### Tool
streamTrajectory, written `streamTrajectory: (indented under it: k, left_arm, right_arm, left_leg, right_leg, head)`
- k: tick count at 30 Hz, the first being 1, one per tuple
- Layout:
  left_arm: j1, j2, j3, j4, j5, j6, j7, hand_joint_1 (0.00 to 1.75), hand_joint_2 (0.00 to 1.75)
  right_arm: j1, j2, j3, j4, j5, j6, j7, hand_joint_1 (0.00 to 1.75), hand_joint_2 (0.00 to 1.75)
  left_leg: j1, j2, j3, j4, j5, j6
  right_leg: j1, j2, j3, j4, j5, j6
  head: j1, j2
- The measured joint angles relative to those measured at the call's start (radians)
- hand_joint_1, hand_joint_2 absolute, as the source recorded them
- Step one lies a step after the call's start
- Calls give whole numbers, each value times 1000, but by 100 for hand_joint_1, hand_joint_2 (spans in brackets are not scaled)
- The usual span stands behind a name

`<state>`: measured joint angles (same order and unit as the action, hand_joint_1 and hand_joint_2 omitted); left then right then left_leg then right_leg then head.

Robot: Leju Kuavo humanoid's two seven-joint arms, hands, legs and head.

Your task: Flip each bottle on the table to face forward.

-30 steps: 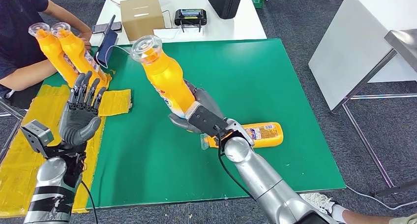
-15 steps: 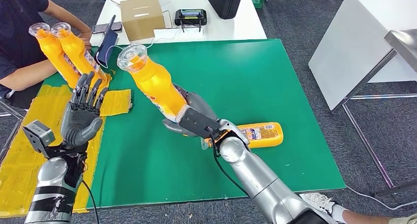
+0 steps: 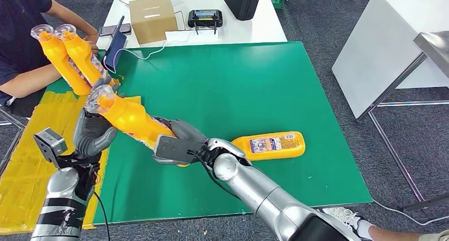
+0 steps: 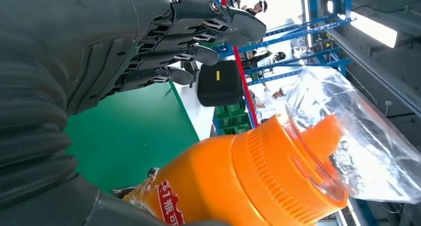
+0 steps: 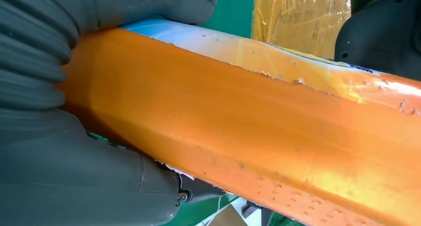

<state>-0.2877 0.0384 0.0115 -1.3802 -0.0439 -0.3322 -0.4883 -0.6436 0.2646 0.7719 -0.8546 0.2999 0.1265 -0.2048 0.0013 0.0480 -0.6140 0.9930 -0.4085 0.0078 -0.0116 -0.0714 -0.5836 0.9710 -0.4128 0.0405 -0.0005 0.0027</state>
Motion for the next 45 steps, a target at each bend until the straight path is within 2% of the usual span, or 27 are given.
streamTrajectory:
  k: [5,16,27,42,43,45]
  left_arm:
    - [0,-1,-7,0,-5,0,-4,0,175]
    - [-4,-7,-76,15,-45,8,-22,0,175]
    - [-11,17,-110,39,-103,-2,-61,0,175]
    - [-14,34,-134,52,-113,-9,-66,0,175]
    - [-15,35,-135,53,-115,-10,-66,3,175]
    - [-18,37,-139,56,-120,-11,-67,90,175]
  right_arm:
    - [-12,15,26,27,-2,10,8,175,175]
    - [-75,65,116,136,-25,26,43,175,175]
    - [-112,68,174,171,-72,29,62,175,175]
    - [-120,68,194,186,-77,29,64,175,175]
    - [-121,68,194,187,-78,29,64,175,175]
    - [-121,68,196,188,-81,28,64,175,175]
  left_leg:
    - [0,0,0,0,0,0]
    - [0,0,0,0,0,0]
    - [0,0,0,0,0,0]
    - [0,0,0,0,0,0]
    - [0,0,0,0,0,0]
    - [0,0,0,0,0,0]
  right_leg:
    - [0,0,0,0,0,0]
    - [0,0,0,0,0,0]
    - [0,0,0,0,0,0]
    - [0,0,0,0,0,0]
    - [0,0,0,0,0,0]
    - [0,0,0,0,0,0]
  head:
    - [0,0]
    - [0,0]
    - [0,0]
    - [0,0]
    - [0,0]
    - [0,0]
